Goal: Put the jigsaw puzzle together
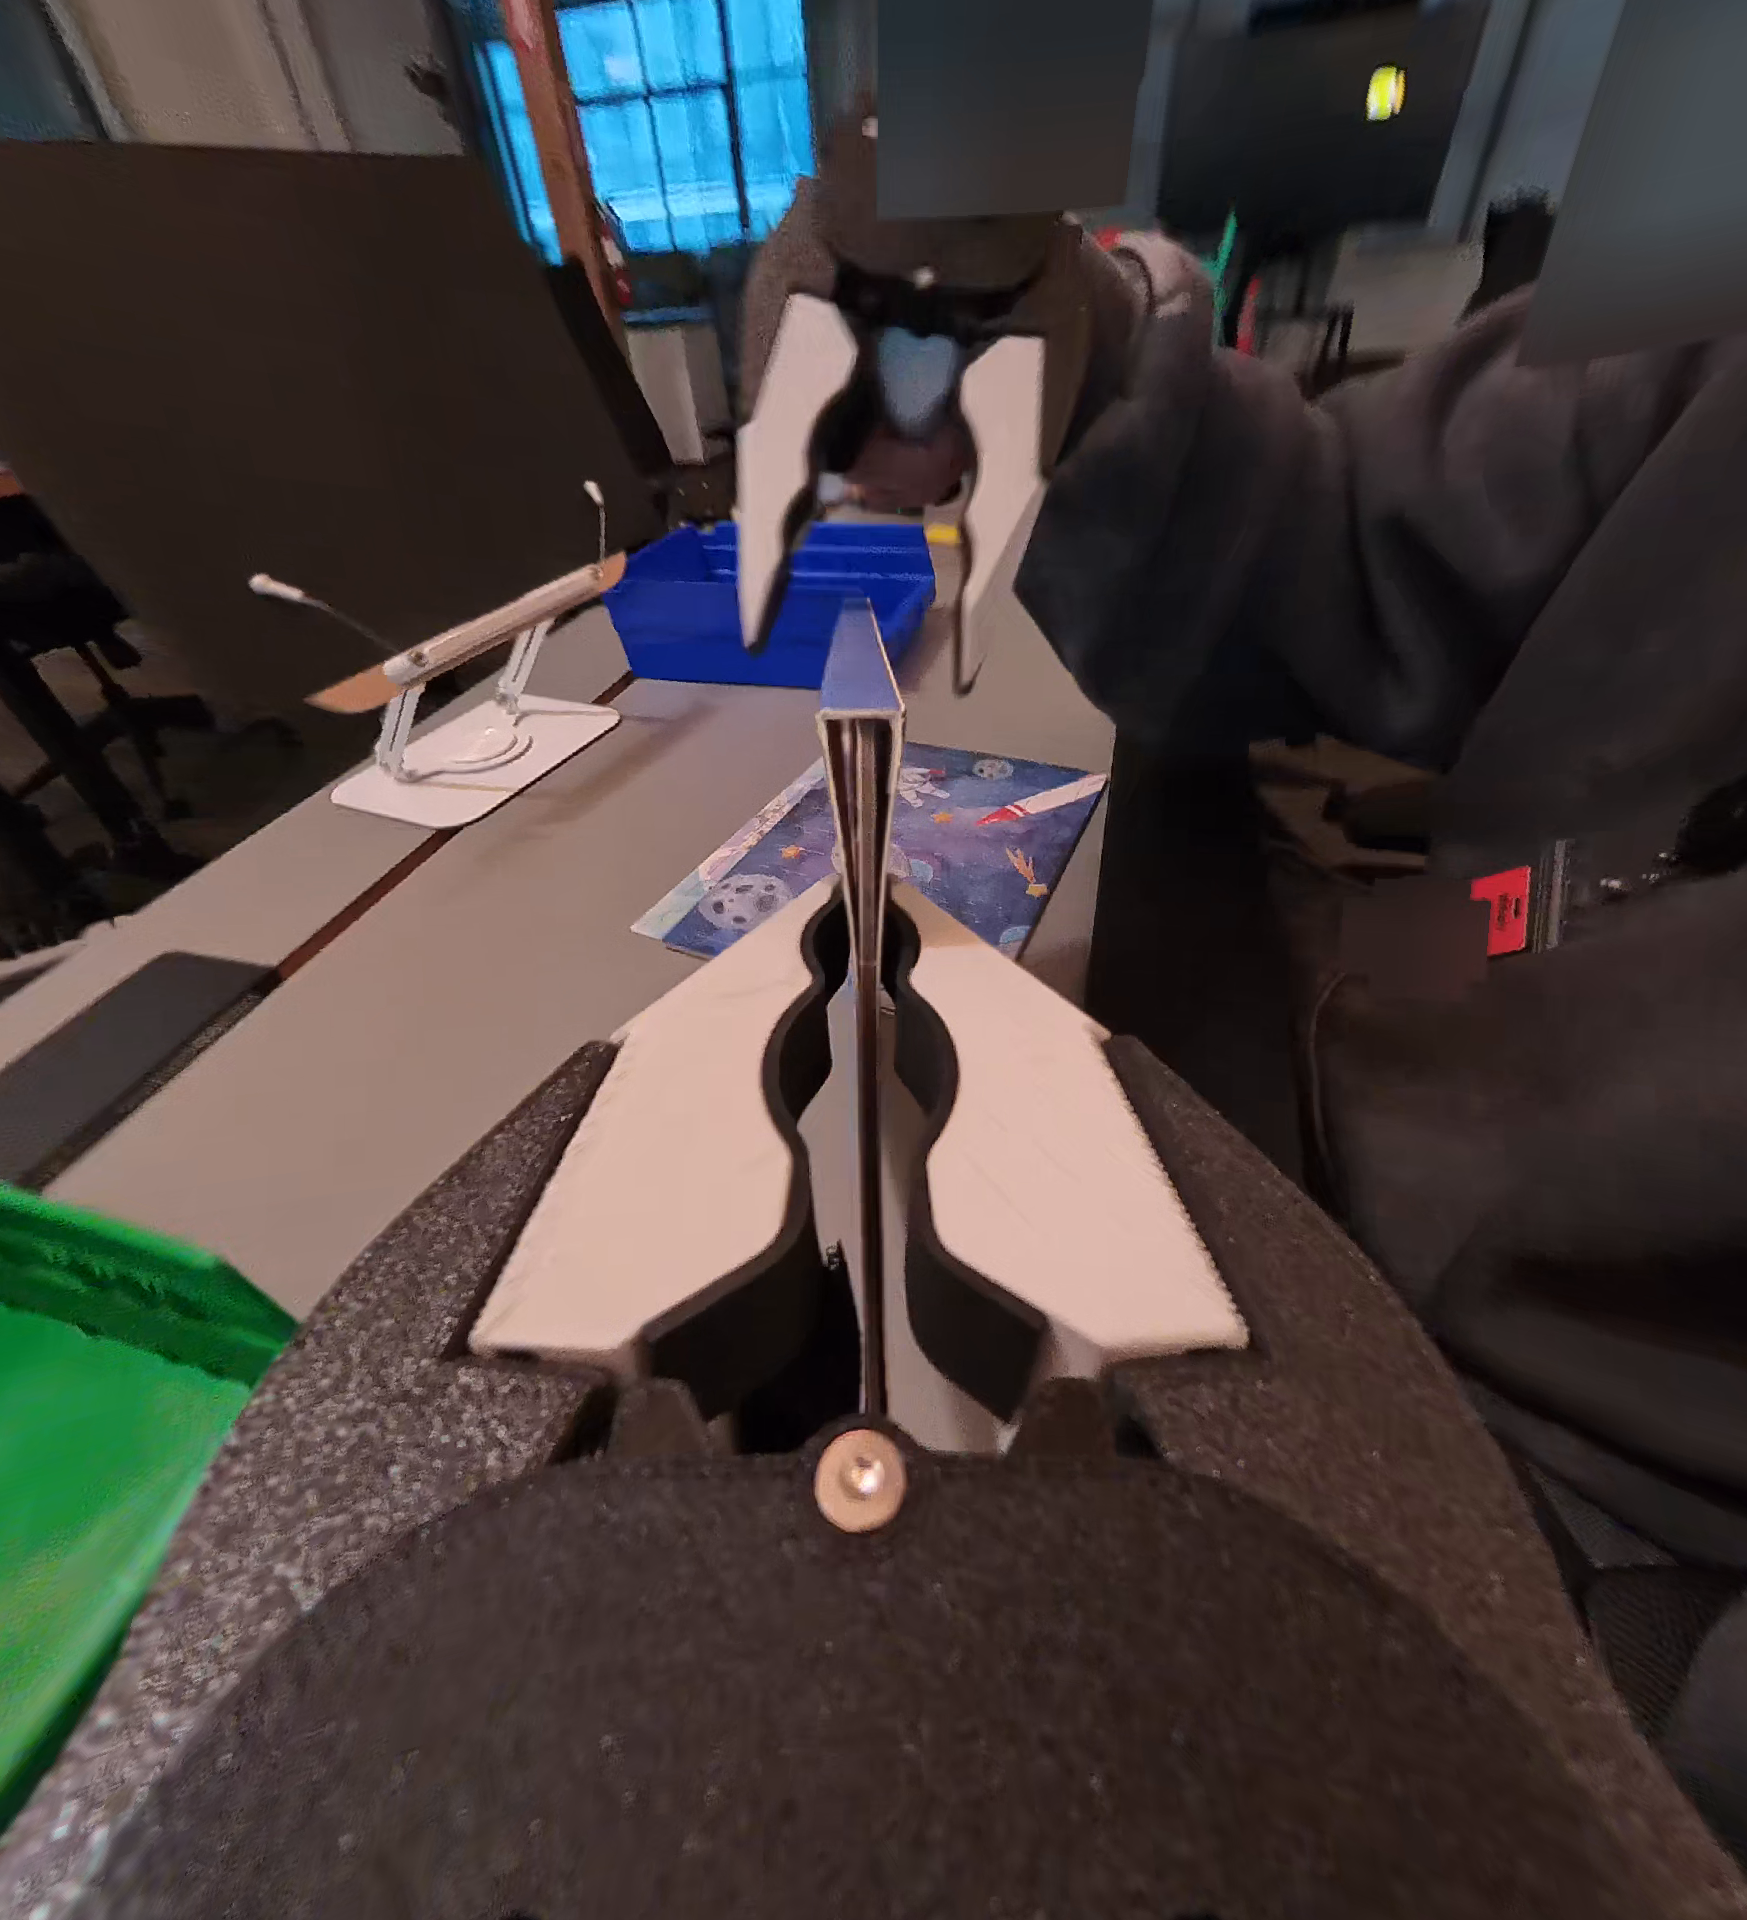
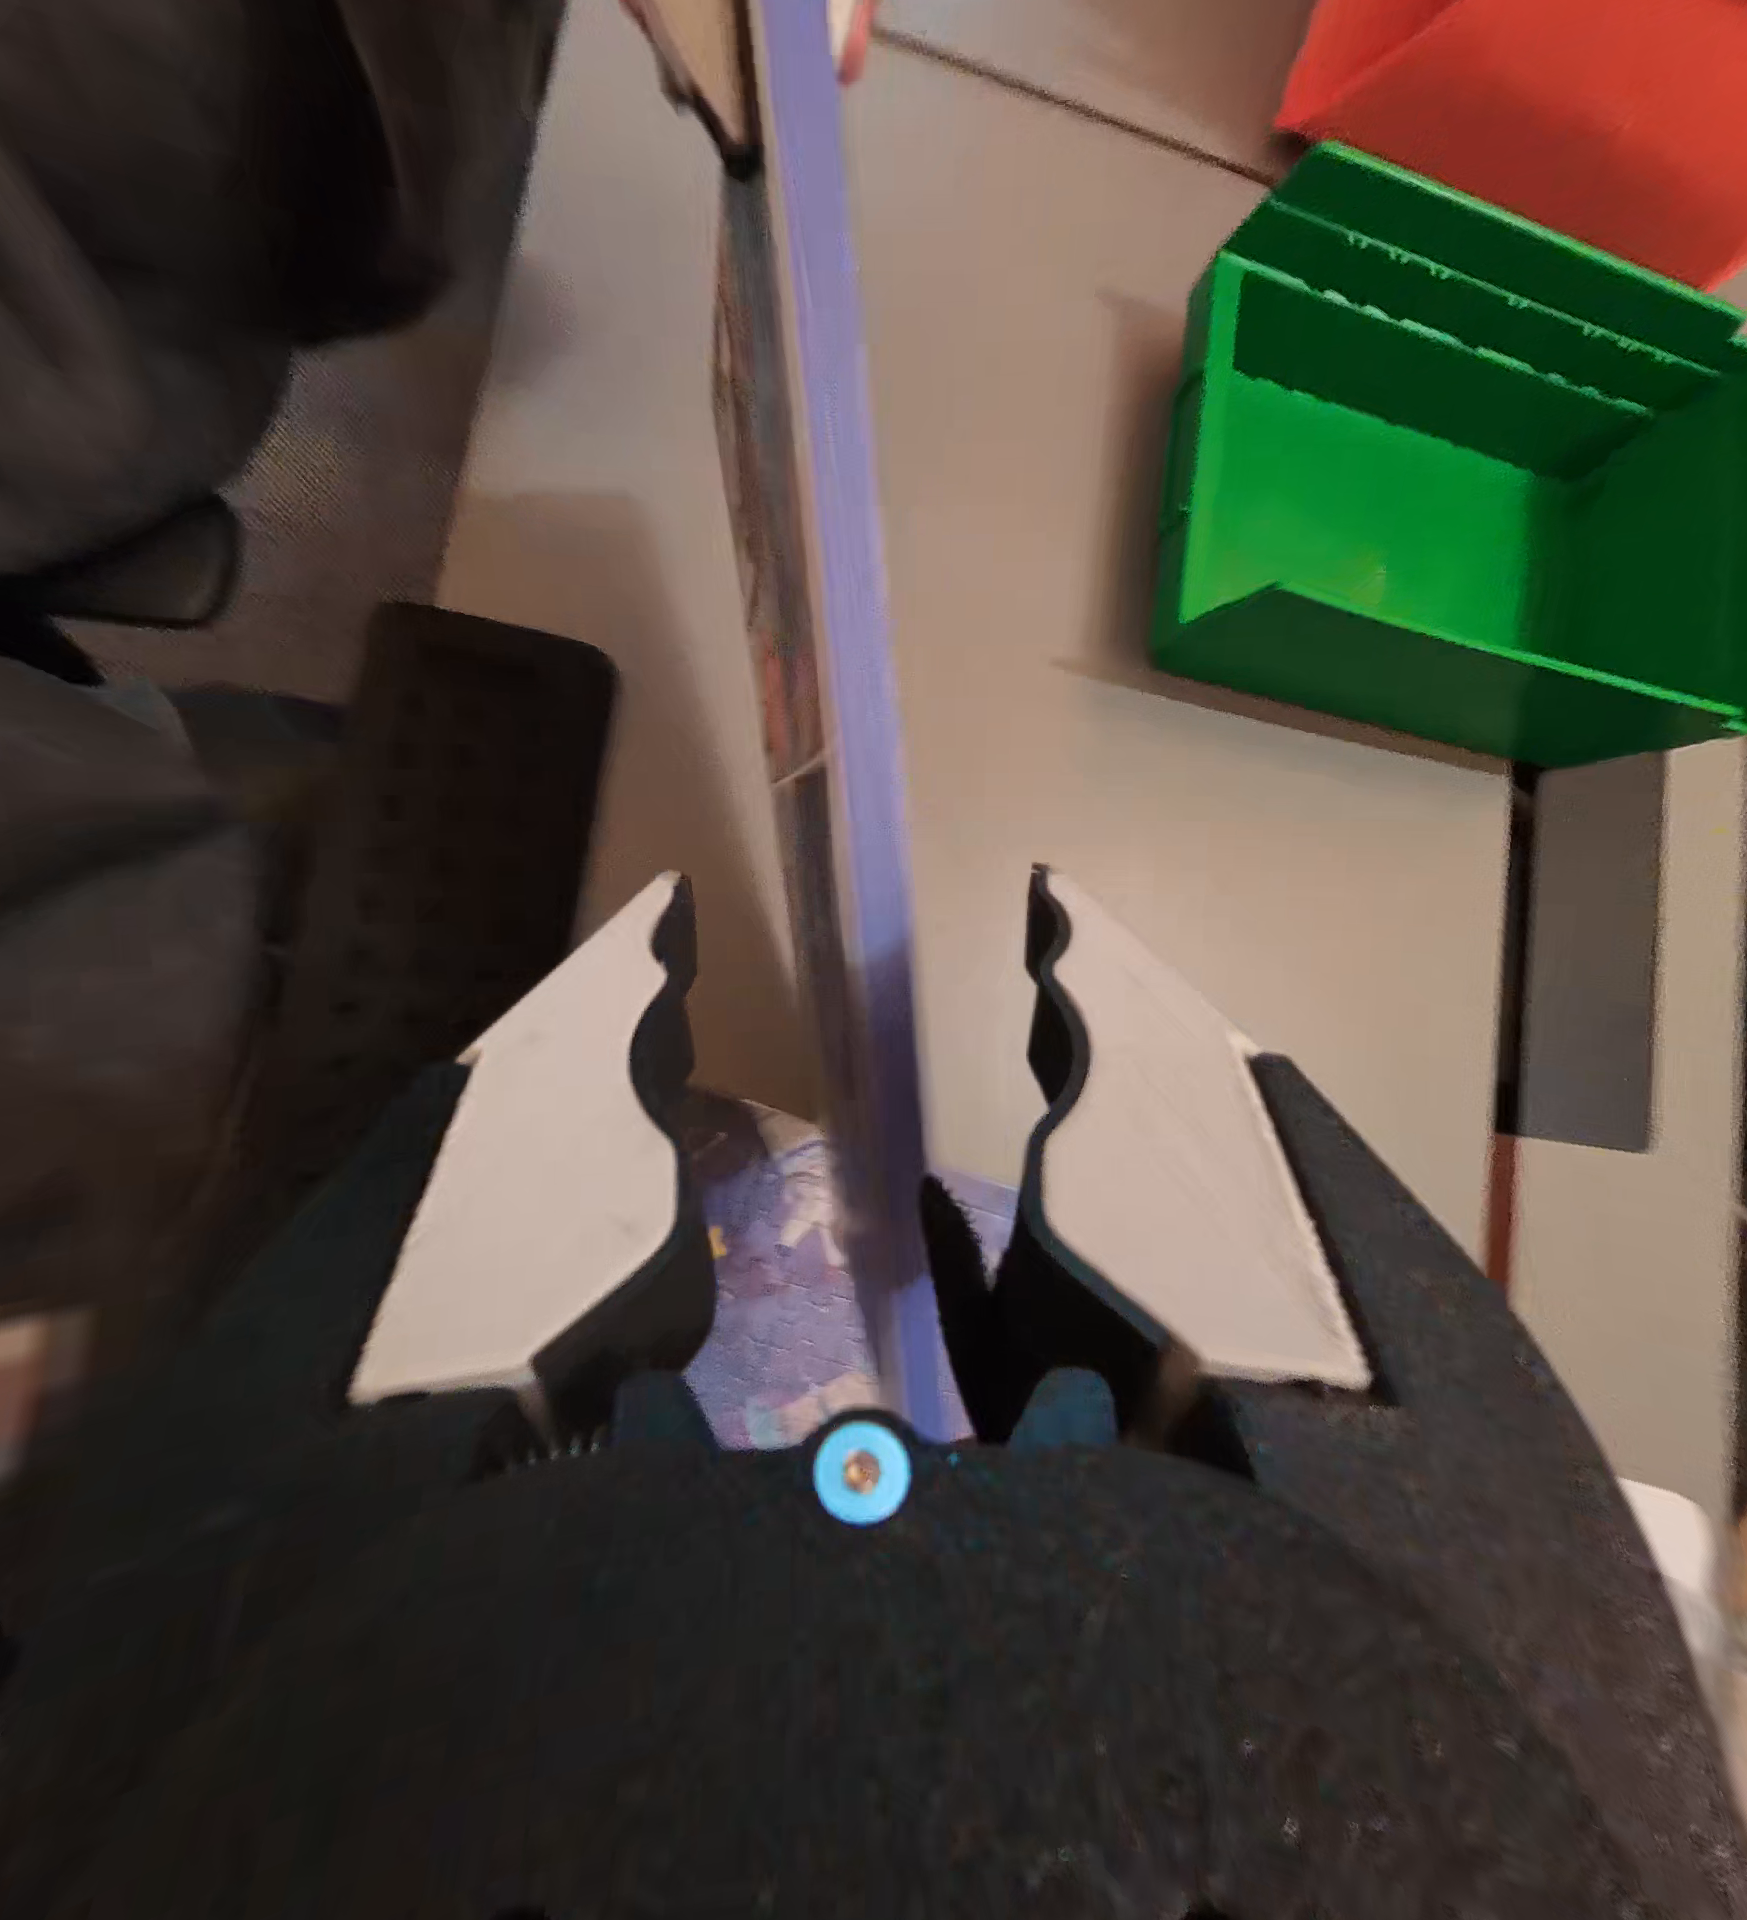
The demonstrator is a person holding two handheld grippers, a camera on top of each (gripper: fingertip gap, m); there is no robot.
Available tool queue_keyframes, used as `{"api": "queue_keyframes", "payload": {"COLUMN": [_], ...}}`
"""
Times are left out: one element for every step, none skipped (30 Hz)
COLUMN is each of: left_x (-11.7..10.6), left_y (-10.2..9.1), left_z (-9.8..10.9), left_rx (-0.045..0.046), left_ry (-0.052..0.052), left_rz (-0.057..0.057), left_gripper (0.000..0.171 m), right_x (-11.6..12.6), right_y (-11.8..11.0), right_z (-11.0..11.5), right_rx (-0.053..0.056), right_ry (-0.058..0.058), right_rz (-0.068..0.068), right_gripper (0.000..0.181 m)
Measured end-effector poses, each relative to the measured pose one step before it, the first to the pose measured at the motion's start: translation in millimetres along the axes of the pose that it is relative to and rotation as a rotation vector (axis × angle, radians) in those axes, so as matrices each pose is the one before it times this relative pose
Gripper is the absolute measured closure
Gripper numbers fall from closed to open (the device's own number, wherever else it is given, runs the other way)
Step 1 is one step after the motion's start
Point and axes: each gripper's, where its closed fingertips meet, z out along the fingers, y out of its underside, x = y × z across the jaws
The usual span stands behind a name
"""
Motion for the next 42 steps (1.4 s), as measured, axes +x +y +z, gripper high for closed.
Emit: {"api": "queue_keyframes", "payload": {"left_x": [1.11, 0.75, -0.42, -2.93, -5.08, -4.92, -4.17, -5.05, -7.17, -8.93, -10.26, -10.81, -8.81, -5.89, -2.45, 1.14, 3.55, 5.71, 6.11, 3.39, 1.04, 1.08, -0.37, -1.13, 1.62, 5.77, 5.41, 2.66, 0.59, 0.81, 1.51, 1.44, 1.91, 2.11, 1.58, 0.63, 0.58, 1.05, 1.29, 0.48, -0.61, -1.81], "left_y": [-11.76, -11.63, -10.75, -9.12, -7.71, -7.84, -9.13, -8.88, -6.86, -4.63, -2.53, 0.52, 5.22, 11.05, 16.21, 20.05, 20.01, 16.65, 14.03, 10.22, 7.32, 6.15, 3.48, -0.94, -5.11, -6.64, -5.75, -3.73, -2.21, -2.79, -4.22, -5.20, -5.00, -4.42, -4.19, -5.29, -7.11, -8.79, -9.25, -8.28, -6.37, -5.03], "left_z": [9.76, 10.10, 10.08, 9.58, 8.26, 6.77, 4.28, 1.16, -1.50, -3.44, -4.15, -3.18, 0.35, 5.49, 10.62, 14.94, 18.29, 20.83, 22.21, 22.11, 20.77, 18.88, 16.43, 13.04, 9.70, 7.23, 6.42, 5.96, 5.10, 3.70, 2.28, 1.46, 1.13, 0.70, -0.12, -1.19, -2.11, -3.14, -3.49, -2.98, -2.21, -1.46], "left_rx": [-0.03687, -0.03612, -0.03679, -0.03992, -0.03841, -0.02407, 0.00142, 0.01889, 0.02909, 0.04408, 0.06162, 0.07328, 0.06640, 0.04463, 0.02009, -0.00737, -0.02173, -0.02182, -0.03088, -0.03492, -0.03408, -0.03411, -0.02771, -0.01359, 0.00120, 0.00544, -0.00393, -0.01745, -0.02410, -0.01965, -0.00894, -0.00096, 0.00347, 0.00591, 0.00765, 0.01415, 0.02410, 0.03539, 0.03990, 0.03684, 0.02537, 0.01572], "left_ry": [0.0140, 0.0136, 0.0086, -0.0037, -0.0137, -0.0158, -0.0193, -0.0284, -0.0404, -0.0459, -0.0481, -0.0438, -0.0239, -0.0033, 0.0158, 0.0302, 0.0362, 0.0404, 0.0410, 0.0245, 0.0154, 0.0273, 0.0279, 0.0229, 0.0317, 0.0475, 0.0381, 0.0163, 0.0036, 0.0080, 0.0185, 0.0224, 0.0212, 0.0147, 0.0045, -0.0020, -0.0003, 0.0050, 0.0059, 0.0005, -0.0063, -0.0125], "left_rz": [0.0296, 0.0326, 0.0328, 0.0257, 0.0127, -0.0018, -0.0039, -0.0002, -0.0067, -0.0204, -0.0340, -0.0481, -0.0640, -0.0773, -0.0760, -0.0603, -0.0428, -0.0326, -0.0234, -0.0118, -0.0057, -0.0069, -0.0096, -0.0069, 0.0011, 0.0068, 0.0100, 0.0167, 0.0240, 0.0194, -0.0017, -0.0165, -0.0154, -0.0017, 0.0106, 0.0117, 0.0040, -0.0030, -0.0014, 0.0022, 0.0032, 0.0056], "left_gripper": [0.169, 0.168, 0.168, 0.168, 0.167, 0.164, 0.157, 0.141, 0.129, 0.121, 0.118, 0.118, 0.118, 0.118, 0.118, 0.116, 0.113, 0.112, 0.111, 0.105, 0.104, 0.105, 0.106, 0.111, 0.122, 0.132, 0.135, 0.141, 0.152, 0.157, 0.161, 0.164, 0.166, 0.167, 0.167, 0.167, 0.167, 0.167, 0.167, 0.167, 0.167, 0.167], "right_x": [4.10, 1.81, -0.22, -2.75, 2.26, 3.85, -0.55, 3.60, 8.27, 8.49, 8.80, 9.53, 9.40, 8.21, 6.77, 5.70, 3.77, 1.51, 0.04, 0.87, 2.36, 2.46, 0.43, -1.00, 1.22, -0.15, -2.02, -3.09, -1.64, -0.42, 0.10, -1.34, -2.30, -2.67, -2.27, -1.45, -1.00, -0.23, -0.20, 0.34, 1.04, -0.30], "right_y": [-5.53, -4.12, -0.28, 3.32, 5.05, 5.99, 8.02, 11.33, 13.61, 13.01, 12.61, 11.40, 8.10, 4.28, 0.77, -1.27, -3.24, -2.63, 0.11, 2.52, 4.07, 4.35, 3.96, 2.84, 1.94, 0.97, -1.20, -3.26, -3.31, -3.40, -4.50, -4.42, -3.51, -0.25, 5.03, 11.28, 17.78, 24.19, 28.27, 28.21, 22.72, 13.24], "right_z": [3.89, 2.00, -0.03, -2.88, -5.34, -7.07, -8.14, -9.36, -11.25, -13.21, -14.92, -16.20, -17.20, -18.43, -18.96, -18.74, -17.70, -15.46, -12.64, -10.06, -7.83, -6.17, -4.36, -3.12, -2.65, -2.19, -1.75, -1.48, -1.22, -1.25, -1.63, -1.43, -1.29, -1.84, -2.10, -2.17, -2.09, -0.85, 1.79, 4.84, 6.47, 6.69], "right_rx": [-0.0185, -0.0052, -0.0093, -0.0091, 0.0018, 0.0154, 0.0222, 0.0259, 0.0344, 0.0588, 0.0785, 0.0938, 0.1108, 0.1222, 0.1245, 0.1177, 0.1111, 0.0930, 0.0622, 0.0350, 0.0127, -0.0011, -0.0041, -0.0058, -0.0082, -0.0072, 0.0016, 0.0086, 0.0018, -0.0046, -0.0011, 0.0004, 0.0056, -0.0019, -0.0192, -0.0396, -0.0564, -0.0706, -0.0794, -0.0816, -0.0658, -0.0256], "right_ry": [0.0042, -0.0140, -0.0222, -0.0257, 0.0147, 0.0191, -0.0150, 0.0123, 0.0331, 0.0162, 0.0023, -0.0011, -0.0046, -0.0143, -0.0192, -0.0145, -0.0164, -0.0209, -0.0192, -0.0058, 0.0076, 0.0095, 0.0018, -0.0017, 0.0160, 0.0089, -0.0050, -0.0143, -0.0044, 0.0041, 0.0045, -0.0047, -0.0065, -0.0058, -0.0068, -0.0092, -0.0102, -0.0069, -0.0095, -0.0097, -0.0063, -0.0054], "right_rz": [-0.0098, 0.0050, 0.0009, -0.0003, 0.0030, 0.0161, 0.0288, 0.0255, 0.0350, 0.0595, 0.0706, 0.0708, 0.0694, 0.0778, 0.0737, 0.0547, 0.0472, 0.0414, 0.0240, 0.0133, 0.0085, 0.0018, -0.0083, -0.0063, -0.0130, -0.0224, -0.0147, -0.0033, -0.0077, -0.0134, -0.0080, 0.0018, 0.0032, -0.0031, 0.0068, 0.0231, 0.0271, 0.0223, 0.0246, 0.0313, 0.0177, 0.0062], "right_gripper": [0.120, 0.129, 0.139, 0.161, 0.171, 0.171, 0.174, 0.175, 0.175, 0.176, 0.175, 0.176, 0.177, 0.177, 0.177, 0.176, 0.176, 0.176, 0.175, 0.176, 0.176, 0.176, 0.175, 0.175, 0.174, 0.175, 0.175, 0.175, 0.175, 0.175, 0.174, 0.173, 0.171, 0.168, 0.151, 0.132, 0.123, 0.122, 0.117, 0.116, 0.129, 0.142]}}
